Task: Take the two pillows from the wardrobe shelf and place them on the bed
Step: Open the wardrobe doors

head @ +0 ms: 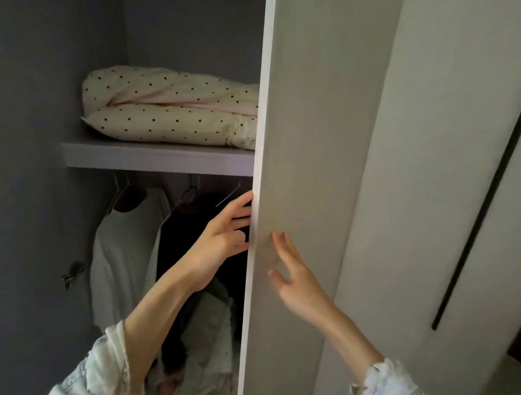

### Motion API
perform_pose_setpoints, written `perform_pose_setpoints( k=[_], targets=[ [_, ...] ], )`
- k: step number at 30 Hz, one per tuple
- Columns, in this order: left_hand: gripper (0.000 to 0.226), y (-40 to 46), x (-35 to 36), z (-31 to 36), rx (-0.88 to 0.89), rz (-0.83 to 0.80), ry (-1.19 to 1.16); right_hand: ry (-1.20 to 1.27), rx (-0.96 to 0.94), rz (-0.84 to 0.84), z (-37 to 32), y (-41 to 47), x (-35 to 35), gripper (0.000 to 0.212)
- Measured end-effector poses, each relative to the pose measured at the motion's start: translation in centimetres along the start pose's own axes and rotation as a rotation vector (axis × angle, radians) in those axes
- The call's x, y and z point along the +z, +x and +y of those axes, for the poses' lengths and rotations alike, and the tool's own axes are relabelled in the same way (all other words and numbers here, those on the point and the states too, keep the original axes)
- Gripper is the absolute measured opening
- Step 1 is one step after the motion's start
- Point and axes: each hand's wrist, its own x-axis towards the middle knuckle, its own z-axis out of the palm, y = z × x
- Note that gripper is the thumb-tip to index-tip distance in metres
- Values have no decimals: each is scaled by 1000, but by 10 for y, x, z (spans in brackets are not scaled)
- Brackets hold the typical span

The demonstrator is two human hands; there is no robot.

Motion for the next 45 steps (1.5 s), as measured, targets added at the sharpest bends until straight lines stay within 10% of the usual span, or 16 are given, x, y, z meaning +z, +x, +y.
perform_pose_setpoints(
  k=[28,45],
  targets=[
    [67,-4,255,23,90,-531,254,314,355,448,34,-186,-169,40],
    [37,26,151,2,133,-252,445,95,247,387,17,-102,-145,28]
  ],
)
